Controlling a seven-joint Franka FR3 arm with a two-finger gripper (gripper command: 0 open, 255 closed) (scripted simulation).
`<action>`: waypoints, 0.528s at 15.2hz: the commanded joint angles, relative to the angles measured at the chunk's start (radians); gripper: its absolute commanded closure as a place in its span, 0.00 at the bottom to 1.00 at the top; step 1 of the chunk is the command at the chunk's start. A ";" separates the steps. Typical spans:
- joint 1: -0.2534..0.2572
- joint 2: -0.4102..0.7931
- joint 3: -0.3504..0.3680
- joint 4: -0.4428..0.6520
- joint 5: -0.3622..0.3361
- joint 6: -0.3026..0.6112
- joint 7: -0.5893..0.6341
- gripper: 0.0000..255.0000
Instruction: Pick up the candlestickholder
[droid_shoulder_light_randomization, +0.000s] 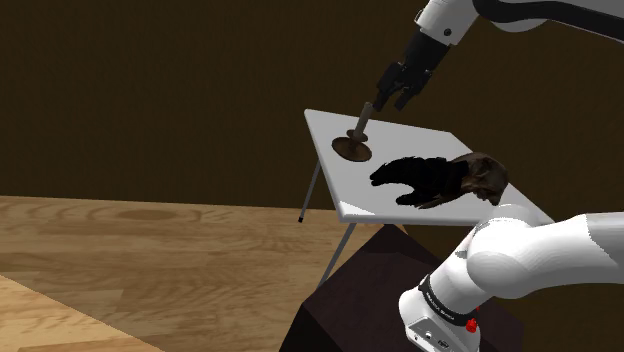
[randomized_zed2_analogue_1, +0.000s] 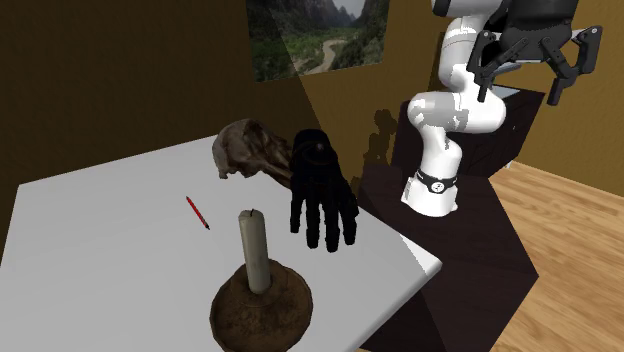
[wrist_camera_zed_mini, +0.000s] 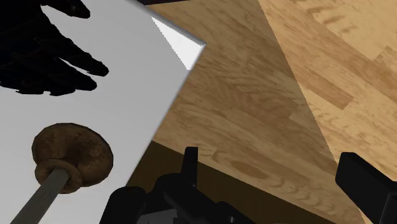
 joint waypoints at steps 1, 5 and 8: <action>0.000 0.000 0.000 0.000 0.000 0.000 0.000 0.00; -0.027 0.090 -0.058 0.022 -0.033 0.066 -0.056 0.00; -0.044 0.165 -0.101 0.050 -0.052 0.112 -0.097 0.00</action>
